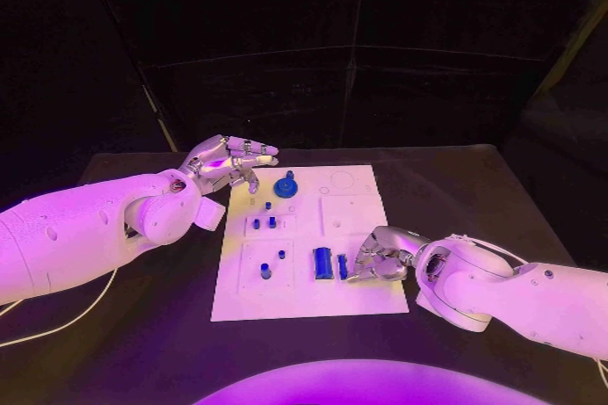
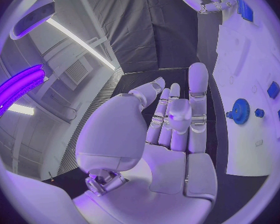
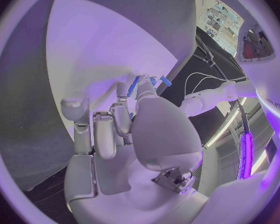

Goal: Assemble the parts on the task board

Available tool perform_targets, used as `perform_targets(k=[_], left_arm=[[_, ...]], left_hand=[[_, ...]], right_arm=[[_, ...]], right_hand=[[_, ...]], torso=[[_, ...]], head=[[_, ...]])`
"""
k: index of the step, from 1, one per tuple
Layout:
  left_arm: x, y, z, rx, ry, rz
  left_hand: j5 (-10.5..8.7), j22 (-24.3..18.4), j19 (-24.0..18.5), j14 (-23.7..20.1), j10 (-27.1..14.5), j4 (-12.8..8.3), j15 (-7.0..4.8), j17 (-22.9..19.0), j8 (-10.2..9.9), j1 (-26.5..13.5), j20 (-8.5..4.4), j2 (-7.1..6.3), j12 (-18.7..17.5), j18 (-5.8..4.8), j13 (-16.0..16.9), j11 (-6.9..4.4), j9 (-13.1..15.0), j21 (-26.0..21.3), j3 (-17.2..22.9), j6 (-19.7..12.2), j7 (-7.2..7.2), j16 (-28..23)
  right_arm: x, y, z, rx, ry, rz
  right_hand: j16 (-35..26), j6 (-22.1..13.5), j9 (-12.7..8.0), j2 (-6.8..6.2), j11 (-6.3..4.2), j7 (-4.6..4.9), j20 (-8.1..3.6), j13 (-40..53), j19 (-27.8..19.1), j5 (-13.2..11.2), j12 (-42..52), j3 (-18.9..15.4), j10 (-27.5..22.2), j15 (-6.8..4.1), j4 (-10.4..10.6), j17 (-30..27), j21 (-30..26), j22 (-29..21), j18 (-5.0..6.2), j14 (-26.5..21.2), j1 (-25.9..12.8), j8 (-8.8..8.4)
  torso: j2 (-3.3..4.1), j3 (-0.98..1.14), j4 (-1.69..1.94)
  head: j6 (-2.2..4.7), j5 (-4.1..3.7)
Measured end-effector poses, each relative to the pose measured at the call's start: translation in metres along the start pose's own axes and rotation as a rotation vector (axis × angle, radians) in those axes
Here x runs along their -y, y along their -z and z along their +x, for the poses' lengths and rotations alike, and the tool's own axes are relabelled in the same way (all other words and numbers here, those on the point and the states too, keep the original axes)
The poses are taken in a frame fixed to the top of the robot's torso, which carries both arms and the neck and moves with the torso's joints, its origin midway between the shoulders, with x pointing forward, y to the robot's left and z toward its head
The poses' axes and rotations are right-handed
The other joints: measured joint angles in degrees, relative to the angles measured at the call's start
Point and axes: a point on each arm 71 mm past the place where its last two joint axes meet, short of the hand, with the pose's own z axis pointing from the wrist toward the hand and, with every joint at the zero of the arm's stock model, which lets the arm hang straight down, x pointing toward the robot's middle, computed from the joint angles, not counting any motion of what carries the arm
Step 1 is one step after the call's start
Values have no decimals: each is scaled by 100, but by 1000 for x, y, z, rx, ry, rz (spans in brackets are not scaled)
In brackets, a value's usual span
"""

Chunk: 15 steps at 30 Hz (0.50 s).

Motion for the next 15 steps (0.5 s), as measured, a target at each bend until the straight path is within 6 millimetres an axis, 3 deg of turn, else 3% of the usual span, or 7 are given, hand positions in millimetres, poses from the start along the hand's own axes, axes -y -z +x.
perform_targets(k=[5, 9, 11, 12, 13, 15], left_arm=[[0, 1, -2, 6, -2, 2], [1, 1, -3, 16, -5, 10], [1, 2, -4, 26, -4, 15], [1, 2, -5, 33, -3, 18], [1, 2, -6, 41, -1, 20], [1, 0, -10, 70, 5, 26]], left_hand=[[0, -43, -20, -22, -21, 18, 22, -27, 0, 0, 20, 0, 27, 0, 0, 21, 0, -41, -18, -21, 21, 0], [0, -67, -35, -34, -21, 56, 9, -51, 1, -45, 35, 14, 28, 0, 0, 21, 0, -70, -56, -21, 21, 0], [0, -92, -53, -63, -21, 66, 20, -79, 22, -67, 53, -10, 51, 1, 0, 21, 0, -93, -66, -21, 21, 0], [0, -114, -82, -91, -21, 89, 19, -131, 22, -83, 38, -26, 51, 1, 0, 21, 0, -136, -89, -23, 18, -42], [0, -140, -183, -248, -33, 134, 29, -359, 31, -144, 49, -41, 79, 1, 0, 9, 0, -195, -142, -42, 0, -181], [0, -201, -382, -685, -66, 169, 47, -1130, 61, -206, 69, -84, 89, 1, 0, 3, 0, -328, -282, -56, -14, -628]], right_arm=[[5, 3, -4, -31, -118, -44], [11, -4, -28, -1, -230, -98], [17, -9, -46, 33, -300, -124], [20, -11, -53, 49, -333, -134], [22, -13, -60, 63, -366, -143], [28, -19, -76, 96, -443, -163]], right_hand=[[-181, -379, -88, -12, 142, 134, 67, -160, -217, -40, -222, -104, -145, 84, -35, 0, -279, -398, 0, 3, -12, -218], [-597, -563, -132, 89, 202, 219, 141, -569, -599, -7, -715, -184, -539, 143, -115, -228, -792, -1116, 146, 1, 91, -320], [-1080, -645, -150, 117, 244, 275, 184, -1127, -1009, 49, -1385, -232, -1014, 201, -163, -836, -1338, -1824, 318, -36, 208, -375], [-1611, -727, -170, 158, 287, 313, 220, -1667, -1225, 93, -2061, -234, -1493, 257, -219, -1462, -1619, -2083, 317, -251, 277, -426], [-2470, -786, -197, 210, 358, 364, 285, -2159, -1459, 105, -2682, -238, -1914, 313, -281, -2394, -1939, -2304, 317, -653, 361, -480], [-3686, -879, -243, 312, 471, 457, 391, -2747, -1777, 105, -3432, -231, -2361, 441, -355, -3468, -2413, -2592, 316, -1262, 498, -562]], torso=[[-15, -1, 0], [-33, -3, 3], [-46, -3, 3], [-52, -3, 4], [-60, -4, 4], [-81, -10, 5]], head=[[55, 1], [118, -30], [157, -51], [175, -63], [197, -75], [257, -117]])
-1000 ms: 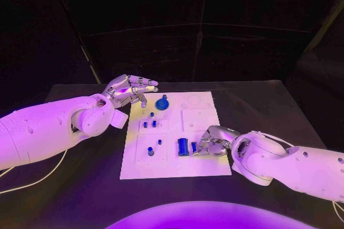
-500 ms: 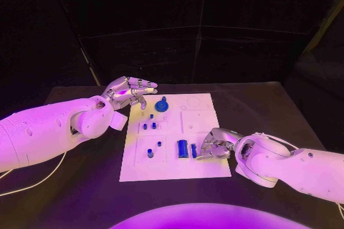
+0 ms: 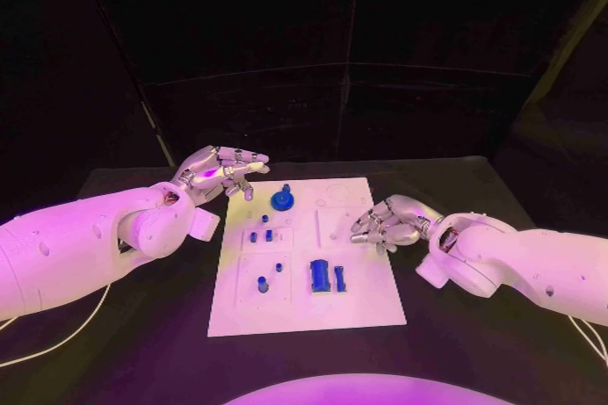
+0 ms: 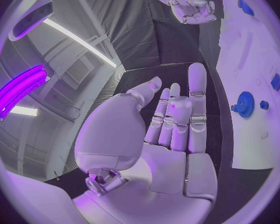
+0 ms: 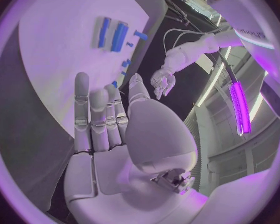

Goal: Assemble the parts on the task board

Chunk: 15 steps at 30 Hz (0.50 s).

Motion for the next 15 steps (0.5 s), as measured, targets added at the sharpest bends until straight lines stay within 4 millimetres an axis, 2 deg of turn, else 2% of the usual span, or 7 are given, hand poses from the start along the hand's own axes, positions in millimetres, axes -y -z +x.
perform_targets(k=[1, 4, 6, 7, 10, 12, 15], left_arm=[[0, -1, -2, 16, 3, 2], [-1, -5, -10, 77, 17, 11], [-1, -7, -15, 116, 26, 16], [-1, -8, -17, 129, 30, 18], [-2, -12, -24, 185, 47, 26], [-2, -15, -25, 211, 59, 31], [-3, -19, -28, 246, 71, 40]], left_hand=[[0, -64, -201, -354, -69, 26, 28, -487, 0, -13, 21, -13, 0, 1, -1, 9, 0, -139, -101, -27, -28, -346], [0, -355, -968, -1234, -267, 67, 120, -1046, 0, -13, 130, -13, 0, -1, -30, 71, 0, -707, -365, -71, -25, -1142], [-24, -634, -1522, -1722, -385, 101, 254, -1429, 0, -13, 240, -13, -16, 0, -46, 158, -6, -1186, -545, -123, 0, -1833], [-35, -720, -1677, -1845, -428, 117, 305, -1545, 0, -7, 279, -8, -42, 0, -48, 178, -9, -1326, -593, -129, -6, -2054], [-39, -1252, -2402, -2225, -617, 165, 570, -2196, -52, 104, 542, 104, -203, 1, -51, 330, -19, -2086, -910, -160, 24, -3339], [-39, -1593, -2782, -2311, -697, 206, 707, -2558, -137, 175, 737, 201, -336, 1, -52, 410, -19, -2514, -1142, -192, -8, -4079], [-39, -1856, -2993, -2273, -721, 240, 825, -2811, -239, 237, 905, 294, -477, 2, -59, 480, -23, -2784, -1375, -200, -80, -4629]], right_arm=[[0, -3, -6, 14, -32, -10], [-2, -15, -27, 68, -132, -46], [-6, -25, -36, 97, -186, -71], [-7, -28, -38, 105, -203, -79], [-10, -42, -45, 139, -283, -111], [-10, -52, -51, 170, -323, -126], [-11, -65, -61, 215, -370, -151]], right_hand=[[-579, -37, -39, 31, 73, 45, 95, -439, -223, -37, -494, -17, -193, 105, -60, -353, -351, -207, 0, -314, 86, -52], [-1712, -4, -135, 122, 209, 127, 347, -1406, -734, -78, -1318, -41, -246, 312, -166, -982, -1175, -689, 0, -1012, 177, -170], [-2343, 35, -229, 187, 279, 166, 520, -2064, -948, -98, -1709, -46, -111, 474, -272, -1449, -1696, -1005, -1, -1333, 243, -289], [-2525, 36, -257, 219, 304, 167, 573, -2236, -1001, -125, -1811, -37, -86, 530, -305, -1585, -1836, -1089, -1, -1456, 274, -323], [-3083, 32, -394, 294, 367, 171, 737, -2815, -1166, -226, -2150, 13, -28, 669, -455, -2050, -2301, -1376, 0, -1711, 350, -450], [-3427, 5, -532, 295, 437, 198, 820, -3242, -1154, -226, -2367, 41, 3, 739, -572, -2389, -2607, -1582, -1, -1671, 349, -454], [-3882, -26, -734, 395, 486, 229, 909, -3736, -1065, -226, -2638, 83, 78, 792, -711, -2832, -2977, -1841, -1, -1531, 249, -454]], torso=[[-9, -3, 2], [-40, -14, 12], [-62, -18, 12], [-65, -19, 12], [-96, -21, 12], [-118, -18, 6], [-144, -14, -5]], head=[[24, -20], [99, -65], [158, -82], [165, -85], [268, -92], [359, -88], [526, -56]])
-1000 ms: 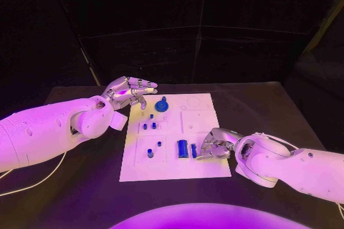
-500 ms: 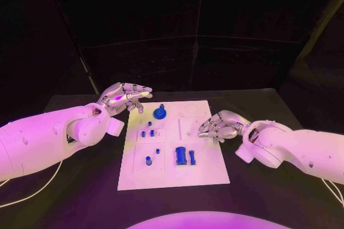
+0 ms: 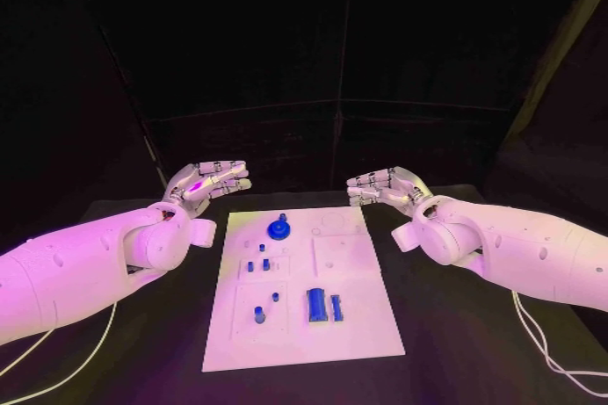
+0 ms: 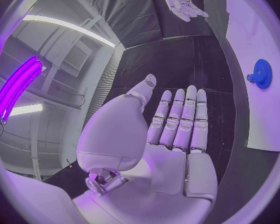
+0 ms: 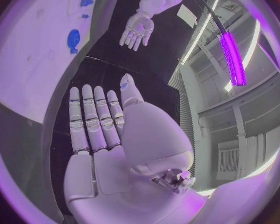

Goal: Assemble the parts on the task board

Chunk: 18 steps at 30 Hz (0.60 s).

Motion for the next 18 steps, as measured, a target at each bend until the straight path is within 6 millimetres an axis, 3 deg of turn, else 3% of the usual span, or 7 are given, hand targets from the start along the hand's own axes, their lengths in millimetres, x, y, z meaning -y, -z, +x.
perform_targets(k=[2, 5, 7, 8, 13, 15, 18], left_arm=[[0, -2, 0, 10, 4, 3], [-1, 0, 0, 10, 6, -1], [-3, 1, 1, 11, 9, -6], [-5, 3, 3, 10, 12, -9], [-11, 10, 17, 9, 27, -19], [-13, 14, 23, 15, 30, -21], [-18, 23, 36, 33, 30, -29]], left_hand=[[-7, -118, -75, 11, -62, 16, 14, -96, -51, -48, 2, 86, -80, 1, -17, 13, -21, -75, -116, -79, -49, -225], [-144, -305, -503, -519, -644, 66, -101, -183, -188, -852, -160, 154, -170, 2, -140, -107, -148, -172, -230, -669, -151, -425], [-213, -422, -795, -883, -1040, 82, -173, -247, -257, -1391, -277, 180, -221, -90, -206, -192, -217, -230, -307, -1071, -221, -542], [-238, -476, -927, -1047, -1220, 92, -206, -310, -290, -1635, -335, 191, -243, -128, -229, -230, -241, -254, -331, -1253, -252, -596], [-312, -705, -1506, -1766, -2001, 115, -349, -565, -355, -2698, -570, 218, -522, -217, -305, -395, -319, -433, -467, -2047, -388, -822], [-312, -788, -1718, -2027, -2287, 121, -401, -626, -355, -3086, -655, 226, -604, -273, -323, -456, -339, -554, -502, -2335, -448, -903], [-338, -894, -1979, -2347, -2640, 125, -537, -685, -381, -3568, -763, 233, -685, -305, -336, -531, -354, -682, -627, -2694, -625, -1007]], right_arm=[[-1, -4, -3, 16, -13, -10], [0, -2, -2, 12, -15, -7], [1, 0, 1, 9, -18, -3], [2, 1, 4, 7, -21, -2], [1, 6, 20, 7, -53, -7], [-2, 8, 28, 15, -72, -14], [-4, 16, 43, 39, -110, -21]], right_hand=[[-193, -93, -104, 2, 6, -15, -4, -202, 16, -12, -136, 37, -18, -2, -69, -211, -173, -122, -1, -5, -183, -37], [-299, -664, -195, -74, -89, -129, -169, -299, -455, -169, -254, 139, -635, -87, -20, -340, -337, -228, -1, -597, -1068, -166], [-344, -969, -237, -143, -143, -188, -257, -354, -713, -236, -305, 206, -963, -134, -5, -396, -413, -278, -15, -920, -1529, -217], [-379, -1234, -273, -242, -190, -244, -334, -450, -936, -285, -350, 252, -1249, -177, 24, -445, -480, -322, -105, -1199, -1929, -255], [-614, -2015, -536, -471, -329, -407, -561, -688, -1594, -357, -492, 412, -2088, -338, 55, -584, -675, -456, -230, -2023, -3112, -315], [-713, -2281, -621, -518, -377, -461, -637, -742, -1819, -385, -546, 457, -2376, -463, 72, -632, -742, -577, -237, -2305, -3515, -332], [-812, -2629, -706, -566, -544, -533, -736, -792, -2114, -402, -724, 523, -2747, -596, 70, -776, -832, -730, -319, -2673, -4042, -348]], torso=[[-11, 3, -2], [-14, 3, -2], [-30, 9, -1], [-43, 14, 1], [-165, 58, 28], [-205, 73, 37], [-247, 89, 46]], head=[[82, 25], [61, 26], [80, 51], [102, 71], [260, 240], [299, 288], [327, 319]])
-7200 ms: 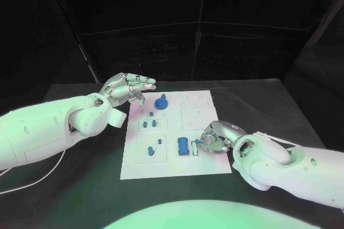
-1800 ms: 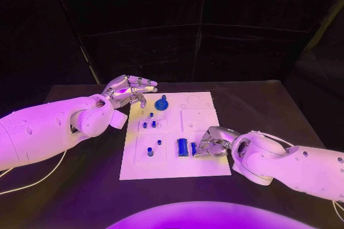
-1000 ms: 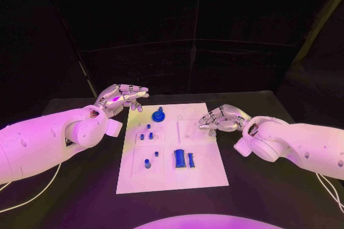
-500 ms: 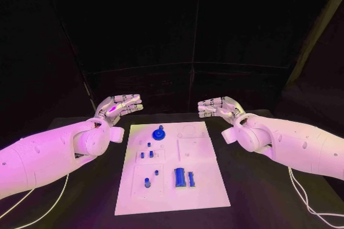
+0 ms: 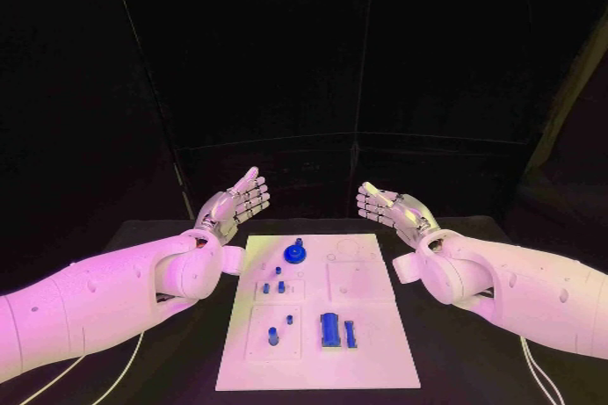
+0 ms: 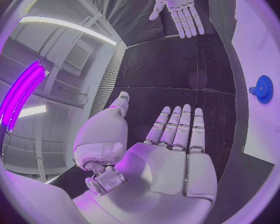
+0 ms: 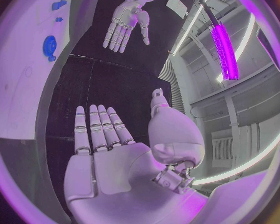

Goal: Assemble the parts on the task board

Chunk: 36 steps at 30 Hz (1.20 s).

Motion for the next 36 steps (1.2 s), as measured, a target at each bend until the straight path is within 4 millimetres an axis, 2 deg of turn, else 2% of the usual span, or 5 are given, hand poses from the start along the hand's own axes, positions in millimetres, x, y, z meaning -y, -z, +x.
perform_targets(k=[9, 12, 14, 20, 36], left_arm=[[-10, 26, 26, 94, -46, -9], [-11, 30, 29, 128, -69, -5], [-11, 33, 30, 147, -84, -2], [-10, 34, 28, 182, -115, 8], [-9, 34, 27, 207, -137, 16]], left_hand=[[0, -258, -649, -805, -875, 6, -338, -68, -22, -1190, -263, 7, -83, -356, -17, -414, -13, -128, -340, -888, -279, -260], [-22, -414, -812, -1008, -1097, 12, -377, -70, -23, -1489, -396, 8, -83, -449, -20, -481, -17, -155, -365, -1109, -305, -426], [-22, -538, -935, -1150, -1245, 5, -396, -76, -23, -1694, -519, 10, -83, -495, -21, -520, -19, -155, -390, -1265, -321, -547], [-22, -715, -1159, -1457, -1586, 8, -420, -79, -23, -2154, -742, 9, -83, -540, -21, -561, -21, -159, -393, -1608, -342, -699], [-22, -808, -1674, -1964, -2121, 4, -437, -84, -23, -2907, -831, -10, -104, -553, -19, -588, -19, -179, -421, -2167, -350, -770]], right_arm=[[-2, 20, 25, 133, -77, 0], [-2, 23, 27, 175, -85, 4], [-3, 24, 26, 199, -85, 5], [-3, 25, 24, 238, -84, 6], [-2, 26, 22, 267, -84, 8]], right_hand=[[-114, -880, -107, -63, -299, -415, -252, -62, -740, -16, -267, 417, -947, -181, 6, -325, -351, -207, -100, -923, -1334, 0], [-114, -1090, -114, -70, -336, -479, -429, -68, -914, -16, -300, 465, -1175, -201, 7, -360, -483, -228, -269, -1149, -1656, -21], [-114, -1239, -120, -73, -346, -506, -548, -71, -1032, -16, -300, 483, -1329, -206, 8, -376, -550, -238, -404, -1305, -1879, -22], [-136, -1574, -126, -77, -368, -552, -709, -76, -1320, -16, -324, 518, -1696, -219, -1, -397, -634, -249, -492, -1657, -2386, -22], [-135, -2122, -131, -85, -375, -574, -791, -75, -1767, -16, -344, 535, -2283, -229, 13, -410, -660, -256, -581, -2232, -3240, -22]], torso=[[-37, 12, 7], [-38, 12, 8], [-39, 13, 8], [-40, 14, 8], [-41, 14, 8]], head=[[10, 10], [10, 10], [10, 10], [10, 10], [10, 10]])
